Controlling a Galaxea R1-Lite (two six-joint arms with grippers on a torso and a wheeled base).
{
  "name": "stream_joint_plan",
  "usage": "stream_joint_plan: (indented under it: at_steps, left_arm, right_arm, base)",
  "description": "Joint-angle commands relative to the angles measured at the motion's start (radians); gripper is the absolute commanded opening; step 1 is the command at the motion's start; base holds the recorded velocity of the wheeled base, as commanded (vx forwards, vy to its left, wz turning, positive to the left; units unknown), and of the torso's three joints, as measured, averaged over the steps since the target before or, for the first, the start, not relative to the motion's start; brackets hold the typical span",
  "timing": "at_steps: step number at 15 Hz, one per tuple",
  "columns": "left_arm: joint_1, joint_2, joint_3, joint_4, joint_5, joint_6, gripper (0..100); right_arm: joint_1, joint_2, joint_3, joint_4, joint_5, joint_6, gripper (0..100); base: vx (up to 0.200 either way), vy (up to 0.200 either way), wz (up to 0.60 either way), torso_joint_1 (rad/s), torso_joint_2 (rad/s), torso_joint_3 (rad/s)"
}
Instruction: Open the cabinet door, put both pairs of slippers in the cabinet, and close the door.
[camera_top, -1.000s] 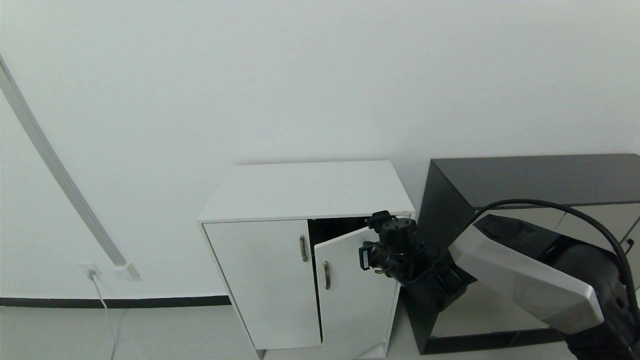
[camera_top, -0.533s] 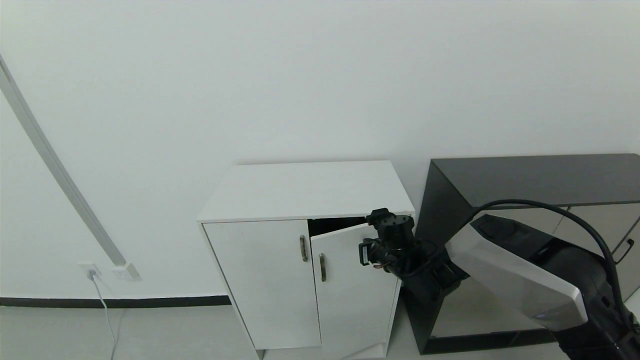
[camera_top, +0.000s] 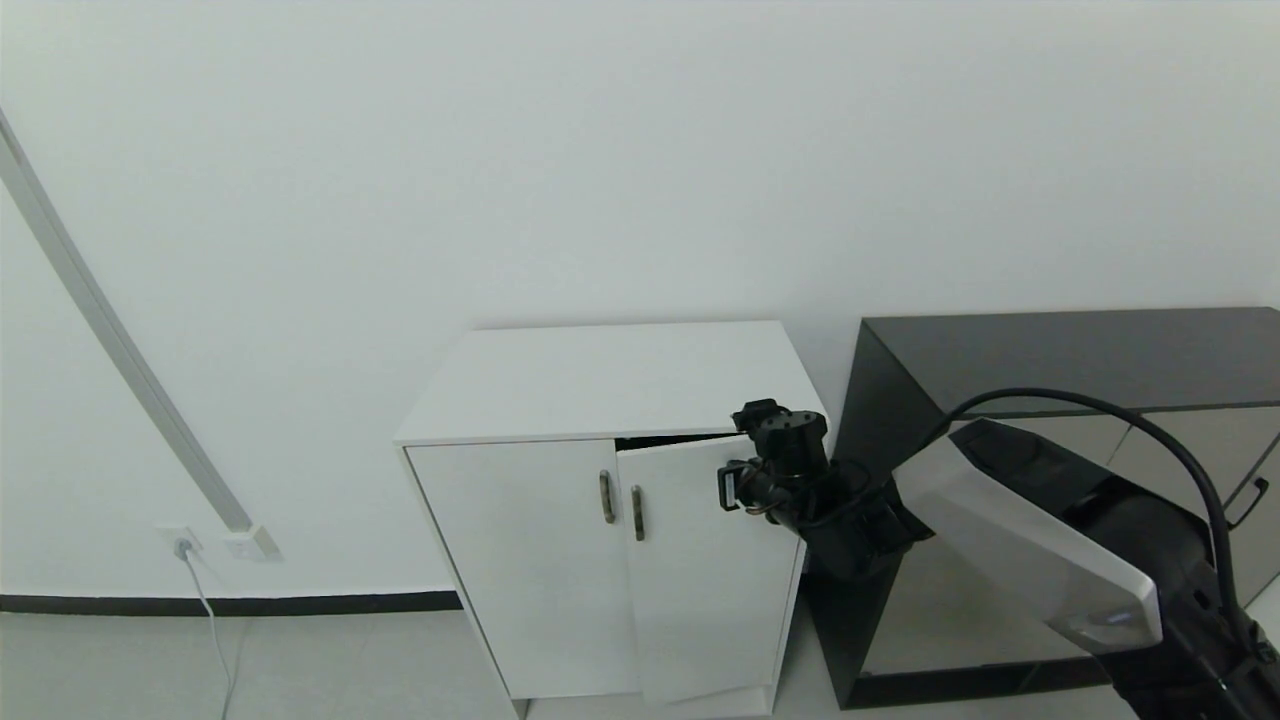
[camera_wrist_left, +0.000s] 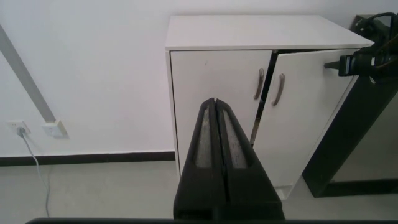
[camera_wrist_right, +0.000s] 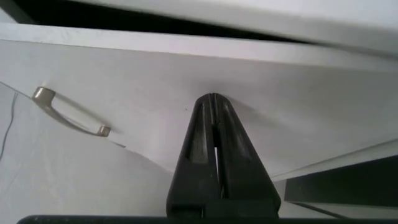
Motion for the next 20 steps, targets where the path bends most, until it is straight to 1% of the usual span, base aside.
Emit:
stream_joint_plan:
  at_steps: [1,13,17,20]
  left_arm:
    - [0.0,0.001,0.0,0.0,0.001,-0.001,0]
    - [0.0,0.001,0.0,0.0,0.001,-0.001,0]
    - [0.0,0.001,0.0,0.0,0.001,-0.001,0]
    - [0.0,0.001,0.0,0.0,0.001,-0.001,0]
  right_arm:
    - [-0.001,0.003,-0.016,0.003,0.001,0.0,0]
    - [-0.003,0.024,-0.119,0.064,-0.001,-0.001,0]
    - [-0.003,0.026,-0.124,0.073,-0.001,-0.001,0]
    - [-0.001,0.018,-0.104,0.065,-0.004,-0.001,0]
  base:
    - [0.0,0.0,0.0,0.0,0.0,0.0]
    - [0.0,0.0,0.0,0.0,0.0,0.0]
    - [0.0,0.0,0.0,0.0,0.0,0.0]
    - [0.0,0.0,0.0,0.0,0.0,0.0]
